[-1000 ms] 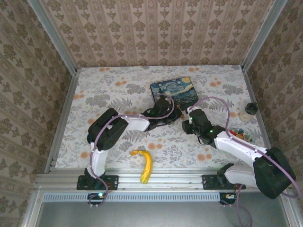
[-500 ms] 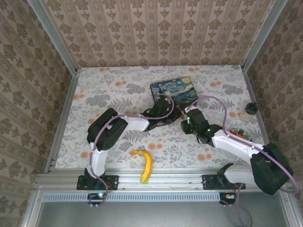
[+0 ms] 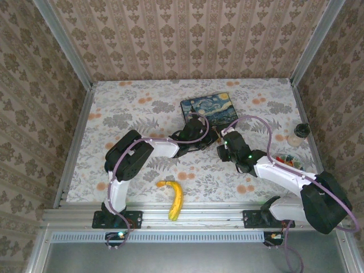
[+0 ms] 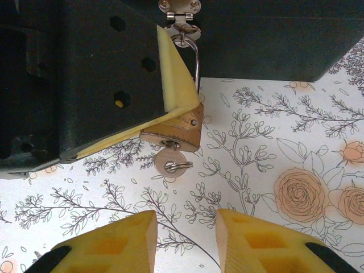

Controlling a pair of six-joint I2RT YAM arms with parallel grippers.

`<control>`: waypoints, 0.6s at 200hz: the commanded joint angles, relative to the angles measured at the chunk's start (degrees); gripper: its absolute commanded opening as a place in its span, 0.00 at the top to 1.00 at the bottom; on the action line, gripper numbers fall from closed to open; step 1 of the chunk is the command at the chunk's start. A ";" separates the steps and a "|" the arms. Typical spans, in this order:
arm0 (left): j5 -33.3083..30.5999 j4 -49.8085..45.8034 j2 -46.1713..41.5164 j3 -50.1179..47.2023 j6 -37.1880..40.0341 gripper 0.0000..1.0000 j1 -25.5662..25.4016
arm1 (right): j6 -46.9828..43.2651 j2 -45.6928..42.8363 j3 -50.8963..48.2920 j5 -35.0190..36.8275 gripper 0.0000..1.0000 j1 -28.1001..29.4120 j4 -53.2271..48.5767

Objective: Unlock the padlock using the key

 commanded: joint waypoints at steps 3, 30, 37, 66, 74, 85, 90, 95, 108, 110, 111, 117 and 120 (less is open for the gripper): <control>4.11 -8.23 1.71 -2.72 -6.06 1.00 1.15 | -0.55 0.28 0.68 1.57 0.66 0.36 -0.07; 4.37 -8.36 1.76 -2.48 -6.18 1.00 1.15 | -0.43 1.15 1.15 2.35 0.67 0.36 -0.20; 4.46 -8.54 1.82 -2.38 -6.16 1.00 1.15 | -0.38 1.28 1.26 2.70 0.67 0.36 -0.09; 4.90 -8.71 1.76 -2.37 -6.21 1.00 1.36 | -0.71 1.82 2.01 3.68 0.69 0.36 0.23; 4.99 -8.91 1.76 -2.37 -6.22 1.00 1.42 | -1.11 1.77 2.41 3.73 0.69 0.36 0.40; 4.99 -9.21 1.48 -2.44 -6.19 1.00 1.46 | -1.68 1.58 2.86 3.78 0.69 0.36 0.51; 4.99 -9.31 1.44 -2.37 -6.07 1.00 1.49 | -1.97 1.49 3.12 3.80 0.69 0.36 0.59; 4.99 -9.48 1.35 -2.31 -5.98 1.00 1.50 | -2.33 1.39 3.41 3.71 0.69 0.36 0.59; 5.07 -9.65 1.27 -2.14 -5.85 1.00 1.59 | -3.24 1.37 4.09 3.75 0.69 0.36 0.54; 5.08 -9.75 1.26 -2.14 -5.86 1.00 1.63 | -3.38 1.37 4.20 3.76 0.69 0.34 0.54; 5.08 -9.78 1.27 -2.12 -5.80 1.00 1.66 | -3.42 1.38 4.26 3.78 0.69 0.35 0.58; 5.16 -9.79 1.18 -2.12 -5.75 1.00 1.63 | -3.75 1.59 4.60 3.79 0.69 0.33 0.39; 5.17 -9.81 1.12 -2.07 -5.80 1.00 1.64 | -3.91 1.72 4.78 3.73 0.69 0.35 0.35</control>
